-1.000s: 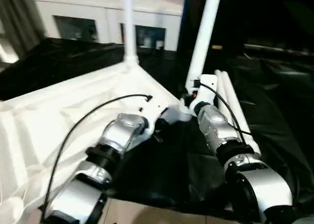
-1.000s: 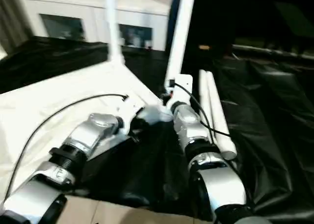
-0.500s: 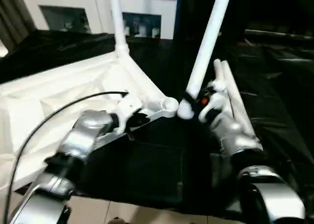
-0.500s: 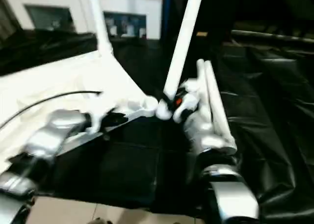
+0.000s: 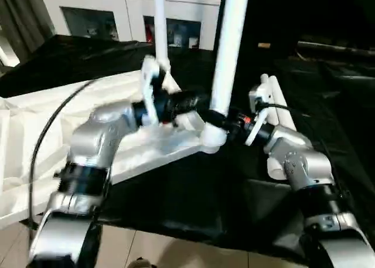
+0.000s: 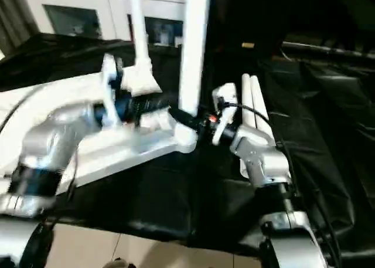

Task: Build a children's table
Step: Insert table leg to table base

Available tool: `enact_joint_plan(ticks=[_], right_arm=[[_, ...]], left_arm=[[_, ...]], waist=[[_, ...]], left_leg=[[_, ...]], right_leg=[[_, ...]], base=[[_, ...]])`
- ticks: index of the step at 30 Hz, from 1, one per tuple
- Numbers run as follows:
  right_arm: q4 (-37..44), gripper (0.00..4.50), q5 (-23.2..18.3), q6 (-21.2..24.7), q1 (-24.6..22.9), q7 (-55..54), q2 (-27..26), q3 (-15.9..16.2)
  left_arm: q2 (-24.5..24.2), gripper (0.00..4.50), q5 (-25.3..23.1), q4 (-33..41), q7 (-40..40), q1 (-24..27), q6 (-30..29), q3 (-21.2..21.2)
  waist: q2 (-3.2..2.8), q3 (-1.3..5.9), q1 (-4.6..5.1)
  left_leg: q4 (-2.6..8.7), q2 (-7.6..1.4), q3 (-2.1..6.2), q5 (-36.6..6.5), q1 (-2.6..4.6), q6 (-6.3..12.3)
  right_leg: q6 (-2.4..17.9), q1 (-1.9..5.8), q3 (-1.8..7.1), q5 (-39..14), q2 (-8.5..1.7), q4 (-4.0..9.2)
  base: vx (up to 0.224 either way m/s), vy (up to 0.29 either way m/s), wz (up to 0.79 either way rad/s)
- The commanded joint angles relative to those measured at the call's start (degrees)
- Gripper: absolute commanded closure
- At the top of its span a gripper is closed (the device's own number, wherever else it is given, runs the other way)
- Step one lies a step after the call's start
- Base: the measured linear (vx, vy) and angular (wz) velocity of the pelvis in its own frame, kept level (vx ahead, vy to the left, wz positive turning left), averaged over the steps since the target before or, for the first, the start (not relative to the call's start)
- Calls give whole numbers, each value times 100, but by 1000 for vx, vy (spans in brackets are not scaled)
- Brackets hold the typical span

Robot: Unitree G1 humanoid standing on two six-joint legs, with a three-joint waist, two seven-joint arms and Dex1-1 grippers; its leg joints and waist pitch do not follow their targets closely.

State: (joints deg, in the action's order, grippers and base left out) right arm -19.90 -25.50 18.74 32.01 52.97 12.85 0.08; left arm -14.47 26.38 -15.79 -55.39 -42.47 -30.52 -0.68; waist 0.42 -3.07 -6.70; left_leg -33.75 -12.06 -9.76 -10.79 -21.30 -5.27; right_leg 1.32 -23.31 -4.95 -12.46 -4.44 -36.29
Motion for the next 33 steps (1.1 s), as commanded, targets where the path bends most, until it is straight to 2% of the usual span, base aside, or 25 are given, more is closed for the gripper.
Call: enact_joint_plan(ticks=[1,2,8,12,13,17,19,20,21,25,26,28,30,33], right_arm=[[325,260,-155,193,-44,1,74,34],[491,260,-181,314,-91,-12,76,60],[693,260,-93,457,-176,-18,86,172],[748,260,14,528,-214,-55,139,275],[744,260,51,530,-226,-51,163,318],[754,260,97,548,-226,-37,175,373],[758,260,99,554,-223,-35,172,378],[750,261,115,551,-198,-27,170,390],[750,261,119,551,-194,-23,172,393],[754,261,130,557,-175,-28,166,399],[755,261,133,556,-175,-28,167,399],[766,261,151,539,-185,-37,188,439],[784,261,168,528,-203,-34,208,477],[790,261,167,531,-207,-41,208,464]], left_arm=[[54,227,8,-182,156,-112,-168,-79],[107,219,-38,-293,217,-197,-151,-74],[284,166,133,-314,389,-309,-218,-108],[434,131,415,-247,384,-328,-373,-297],[470,131,607,-175,329,-325,-566,-386],[412,90,714,-34,212,-234,-830,-304],[401,90,756,-4,178,-214,-924,-293],[376,82,841,99,147,-167,-1159,-260],[373,61,833,109,159,-162,-1176,-249],[416,41,462,-117,495,-209,-803,-191],[430,17,400,-234,584,-249,-710,-218],[420,17,414,-362,657,-318,-750,-282],[390,58,367,-437,787,-384,-846,-289],[375,51,439,-451,868,-430,-992,-354]], waist=[[1,394,-14],[2,405,-6],[-11,436,-17],[1,433,-29],[7,437,-30],[9,430,-27],[4,437,-31],[9,438,-33],[4,443,-35],[7,445,-40],[14,443,-39],[4,448,-45],[0,455,-47],[-9,457,-47]], left_leg=[[336,-81,-2,-226,32,289],[331,-77,8,-158,15,318],[297,-79,8,-55,27,397],[290,-68,7,-55,14,405],[288,-71,7,-49,22,408],[289,-76,8,-98,21,433],[285,-82,10,-36,28,426],[280,-76,9,-4,24,430],[278,-78,11,17,28,431],[266,-75,12,27,25,484],[266,-71,12,26,20,490],[261,-65,13,19,25,479],[260,-71,19,37,29,448],[256,-73,17,36,31,427]], right_leg=[[1288,426,317,502,-345,351],[1300,441,312,608,-351,339],[1454,440,299,991,-352,303],[1468,464,300,947,-354,306],[1479,456,296,938,-355,299],[1474,453,295,803,-357,310],[1472,448,297,851,-356,299],[1483,453,297,907,-351,289],[1496,451,296,940,-351,281],[1473,457,295,981,-349,290],[1445,463,295,976,-345,293],[1421,462,294,951,-343,292],[1438,460,292,970,-348,282],[1475,458,292,1009,-344,274]], base=[[0,0,0],[0,0,0],[0,0,0],[0,0,0],[0,0,0],[0,0,0],[0,0,0],[0,0,0],[0,0,0],[0,0,0],[0,0,0],[0,0,0],[0,0,0],[0,0,0]])
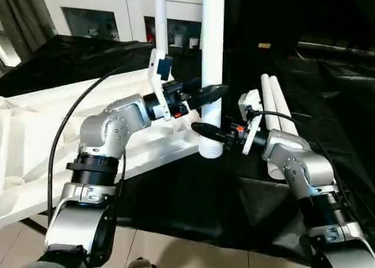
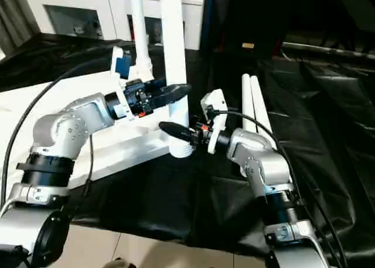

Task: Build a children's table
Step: Insert table leg to table base

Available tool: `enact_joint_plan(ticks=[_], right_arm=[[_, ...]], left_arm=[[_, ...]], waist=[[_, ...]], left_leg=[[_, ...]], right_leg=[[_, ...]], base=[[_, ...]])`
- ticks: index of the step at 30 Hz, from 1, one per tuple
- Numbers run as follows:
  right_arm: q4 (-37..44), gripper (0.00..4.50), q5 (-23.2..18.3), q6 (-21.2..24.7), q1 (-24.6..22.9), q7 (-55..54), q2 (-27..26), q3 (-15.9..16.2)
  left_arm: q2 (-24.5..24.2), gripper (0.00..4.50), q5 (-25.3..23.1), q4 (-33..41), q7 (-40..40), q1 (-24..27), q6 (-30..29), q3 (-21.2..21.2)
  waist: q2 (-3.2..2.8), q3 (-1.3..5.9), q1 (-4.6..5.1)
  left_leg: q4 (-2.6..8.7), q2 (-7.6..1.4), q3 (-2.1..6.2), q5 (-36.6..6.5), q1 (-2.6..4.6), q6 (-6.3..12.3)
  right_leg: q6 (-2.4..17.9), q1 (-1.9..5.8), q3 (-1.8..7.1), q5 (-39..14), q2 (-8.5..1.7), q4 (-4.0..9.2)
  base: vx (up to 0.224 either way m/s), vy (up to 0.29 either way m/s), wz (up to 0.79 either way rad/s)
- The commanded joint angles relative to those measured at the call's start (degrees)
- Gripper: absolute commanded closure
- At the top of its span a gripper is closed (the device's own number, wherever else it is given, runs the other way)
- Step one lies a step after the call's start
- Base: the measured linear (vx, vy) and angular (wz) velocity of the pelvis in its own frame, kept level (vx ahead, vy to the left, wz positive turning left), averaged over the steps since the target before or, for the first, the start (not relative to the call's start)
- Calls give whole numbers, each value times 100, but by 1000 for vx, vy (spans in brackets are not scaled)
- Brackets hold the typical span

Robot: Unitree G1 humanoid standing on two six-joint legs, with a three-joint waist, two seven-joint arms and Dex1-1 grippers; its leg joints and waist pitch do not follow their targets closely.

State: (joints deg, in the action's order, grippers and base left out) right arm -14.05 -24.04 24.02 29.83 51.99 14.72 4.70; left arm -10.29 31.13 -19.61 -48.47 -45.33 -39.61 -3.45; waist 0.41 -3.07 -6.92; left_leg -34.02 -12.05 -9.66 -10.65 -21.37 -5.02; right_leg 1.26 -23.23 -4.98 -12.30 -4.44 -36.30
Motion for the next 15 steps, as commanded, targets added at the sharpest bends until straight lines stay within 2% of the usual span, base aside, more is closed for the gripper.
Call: enact_joint_plan(ticks=[1,2,5,8,10,12,14,15], right_arm=[[205,261,20,4,12,57,22,0],[211,261,22,9,11,54,24,-8],[206,261,31,0,15,41,28,-12],[207,261,29,-8,21,17,38,-6],[202,261,40,-21,28,3,41,0],[189,261,76,-57,39,-22,42,10],[157,261,128,-110,76,-77,27,17],[147,205,97,-63,92,-79,17,4]], left_arm=[[-44,94,-30,-68,178,-147,-88,-81],[-45,103,3,-73,194,-165,-103,-108],[-38,88,6,-121,217,-196,-79,-119],[-41,134,-34,-148,256,-237,-42,-110],[-64,125,-91,-129,262,-247,-18,-65],[-79,175,-130,-96,272,-249,-6,-21],[-104,173,-175,-28,262,-263,26,49],[-111,180,-177,0,261,-277,20,65]], waist=[[-5,458,-30],[-6,458,-34],[-12,456,-45],[-1,456,-48],[-10,456,-57],[-7,454,-65],[11,446,-65],[5,451,-72]], left_leg=[[279,-70,8,13,33,412],[277,-67,6,9,31,415],[277,-69,7,-36,35,393],[278,-70,6,-71,39,379],[277,-76,8,-62,41,357],[276,-73,9,-83,40,352],[280,-73,6,-118,35,321],[279,-74,8,-126,43,308]], right_leg=[[1492,455,294,1011,-346,274],[1495,459,296,1019,-348,275],[1497,453,295,943,-350,280],[1467,453,296,880,-348,286],[1473,447,297,877,-350,281],[1459,449,296,862,-348,282],[1420,448,299,763,-350,292],[1417,447,297,732,-352,288]], base=[[0,0,0],[0,0,0],[0,0,0],[0,0,0],[0,0,0],[0,0,0],[0,0,0],[0,0,0]])
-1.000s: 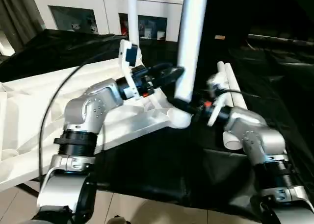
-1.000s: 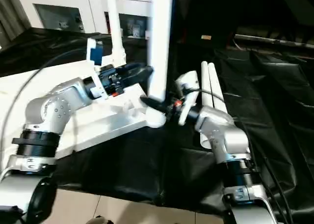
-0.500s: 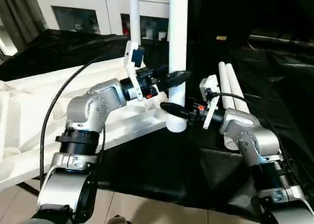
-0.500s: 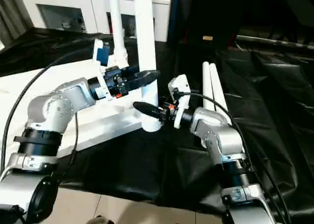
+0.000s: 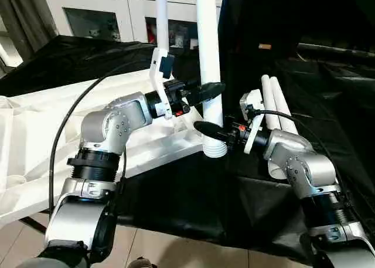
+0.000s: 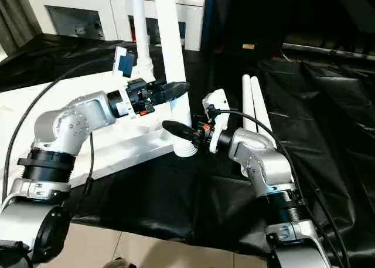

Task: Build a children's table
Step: Insert table leg to table base

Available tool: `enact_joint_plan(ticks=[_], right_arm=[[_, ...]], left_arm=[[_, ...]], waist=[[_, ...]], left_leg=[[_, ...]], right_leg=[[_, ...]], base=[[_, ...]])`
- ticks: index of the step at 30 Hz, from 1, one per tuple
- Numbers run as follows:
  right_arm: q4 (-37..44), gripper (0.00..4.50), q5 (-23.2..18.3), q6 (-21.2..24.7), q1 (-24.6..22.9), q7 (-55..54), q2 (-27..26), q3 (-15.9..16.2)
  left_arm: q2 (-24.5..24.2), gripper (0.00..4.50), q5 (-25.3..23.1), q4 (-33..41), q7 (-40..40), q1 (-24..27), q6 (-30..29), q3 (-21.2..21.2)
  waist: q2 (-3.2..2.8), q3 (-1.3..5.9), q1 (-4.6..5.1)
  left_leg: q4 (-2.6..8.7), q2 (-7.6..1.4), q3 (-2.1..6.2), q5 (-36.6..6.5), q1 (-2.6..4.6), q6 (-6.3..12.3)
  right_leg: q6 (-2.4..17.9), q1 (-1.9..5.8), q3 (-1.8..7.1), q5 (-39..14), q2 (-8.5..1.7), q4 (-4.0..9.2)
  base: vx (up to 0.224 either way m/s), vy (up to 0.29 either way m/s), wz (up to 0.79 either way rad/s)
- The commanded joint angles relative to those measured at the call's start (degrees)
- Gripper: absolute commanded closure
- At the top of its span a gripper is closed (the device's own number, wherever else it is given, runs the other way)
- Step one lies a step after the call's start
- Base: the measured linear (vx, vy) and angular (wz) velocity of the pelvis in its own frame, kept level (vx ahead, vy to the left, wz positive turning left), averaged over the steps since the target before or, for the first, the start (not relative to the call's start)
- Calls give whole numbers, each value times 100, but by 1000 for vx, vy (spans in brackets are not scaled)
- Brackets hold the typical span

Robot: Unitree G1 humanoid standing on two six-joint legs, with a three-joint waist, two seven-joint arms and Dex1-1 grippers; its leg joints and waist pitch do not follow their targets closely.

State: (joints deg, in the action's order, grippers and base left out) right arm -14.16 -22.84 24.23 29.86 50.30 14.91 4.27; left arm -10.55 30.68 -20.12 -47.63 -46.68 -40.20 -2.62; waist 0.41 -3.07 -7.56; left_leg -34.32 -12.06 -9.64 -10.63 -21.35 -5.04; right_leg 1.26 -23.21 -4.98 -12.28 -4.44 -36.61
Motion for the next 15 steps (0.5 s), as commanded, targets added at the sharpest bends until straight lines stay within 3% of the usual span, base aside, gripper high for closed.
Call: enact_joint_plan(ticks=[1,3,10,15], right_arm=[[158,205,-42,-56,96,98,-4,41],[166,188,-109,47,123,131,-2,23],[220,121,-5,202,215,220,113,156],[192,117,34,208,225,265,127,188]], left_arm=[[-89,180,-144,61,185,-152,87,-7],[-126,221,-230,100,161,-190,153,92],[-247,255,-385,180,-68,-246,269,318],[-211,266,-389,168,-12,-272,294,290]], waist=[[-7,448,-11],[14,441,-10],[3,440,-42],[2,448,-54]], left_leg=[[308,-73,4,-154,37,296],[314,-74,7,-236,30,290],[317,-81,7,-199,48,228],[309,-74,6,-191,38,205]], right_leg=[[1409,443,301,694,-354,323],[1370,452,300,603,-353,328],[1293,425,304,489,-347,327],[1314,432,305,577,-353,316]], base=[[0,0,0],[0,0,0],[0,0,0],[0,0,0]])
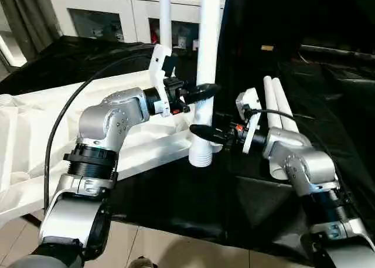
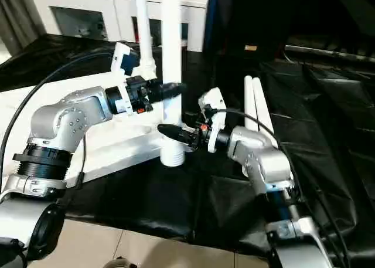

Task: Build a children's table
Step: Insert table leg to table base

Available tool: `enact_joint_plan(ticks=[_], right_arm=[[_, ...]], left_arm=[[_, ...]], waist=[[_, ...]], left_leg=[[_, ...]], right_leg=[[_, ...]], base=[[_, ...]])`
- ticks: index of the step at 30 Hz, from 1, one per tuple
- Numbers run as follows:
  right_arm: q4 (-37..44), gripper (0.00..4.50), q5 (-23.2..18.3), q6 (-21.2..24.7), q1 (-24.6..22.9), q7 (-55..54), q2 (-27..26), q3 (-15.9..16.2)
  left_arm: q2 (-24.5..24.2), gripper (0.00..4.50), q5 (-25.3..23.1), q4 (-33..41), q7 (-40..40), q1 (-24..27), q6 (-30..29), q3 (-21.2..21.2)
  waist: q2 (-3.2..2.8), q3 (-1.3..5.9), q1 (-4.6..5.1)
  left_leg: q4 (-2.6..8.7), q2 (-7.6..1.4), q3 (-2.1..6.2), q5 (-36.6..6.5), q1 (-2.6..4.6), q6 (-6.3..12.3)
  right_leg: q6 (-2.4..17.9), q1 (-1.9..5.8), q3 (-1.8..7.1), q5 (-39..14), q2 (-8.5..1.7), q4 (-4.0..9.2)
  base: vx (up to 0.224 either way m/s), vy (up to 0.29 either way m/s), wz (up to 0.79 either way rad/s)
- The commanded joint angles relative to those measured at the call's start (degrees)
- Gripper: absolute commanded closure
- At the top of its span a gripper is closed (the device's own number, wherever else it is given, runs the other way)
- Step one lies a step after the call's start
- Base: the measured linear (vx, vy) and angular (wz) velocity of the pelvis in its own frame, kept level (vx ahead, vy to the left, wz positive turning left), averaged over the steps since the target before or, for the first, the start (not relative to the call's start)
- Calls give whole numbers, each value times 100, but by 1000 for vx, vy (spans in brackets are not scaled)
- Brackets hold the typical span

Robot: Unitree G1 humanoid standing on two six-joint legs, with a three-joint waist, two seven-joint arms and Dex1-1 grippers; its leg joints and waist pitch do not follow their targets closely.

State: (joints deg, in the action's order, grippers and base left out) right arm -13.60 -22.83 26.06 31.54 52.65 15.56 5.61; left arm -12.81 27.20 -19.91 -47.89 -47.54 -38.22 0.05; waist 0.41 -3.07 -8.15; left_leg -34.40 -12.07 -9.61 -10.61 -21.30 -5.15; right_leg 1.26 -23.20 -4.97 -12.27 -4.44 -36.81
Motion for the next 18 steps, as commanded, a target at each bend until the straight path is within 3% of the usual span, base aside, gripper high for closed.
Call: enact_joint_plan(ticks=[1,7,11,18], right_arm=[[144,117,42,19,52,29,62,68],[161,117,26,273,74,169,174,201],[26,117,244,389,64,403,360,466],[-66,117,115,487,165,328,267,382]], left_arm=[[25,267,-43,140,25,-189,114,13],[26,267,-43,122,-21,-241,171,23],[6,267,-8,189,-98,-265,140,54],[11,267,63,346,-183,-206,63,98]], waist=[[0,449,4],[17,449,2],[20,445,-2],[30,440,3]], left_leg=[[317,-74,5,-186,32,220],[311,-62,4,-165,24,239],[309,-65,3,-182,16,227],[310,-68,1,-188,17,238]], right_leg=[[1321,429,302,600,-350,332],[1312,446,301,603,-341,336],[1287,446,302,529,-348,342],[1309,433,301,464,-353,341]], base=[[0,0,0],[0,0,0],[0,0,0],[0,0,0]])
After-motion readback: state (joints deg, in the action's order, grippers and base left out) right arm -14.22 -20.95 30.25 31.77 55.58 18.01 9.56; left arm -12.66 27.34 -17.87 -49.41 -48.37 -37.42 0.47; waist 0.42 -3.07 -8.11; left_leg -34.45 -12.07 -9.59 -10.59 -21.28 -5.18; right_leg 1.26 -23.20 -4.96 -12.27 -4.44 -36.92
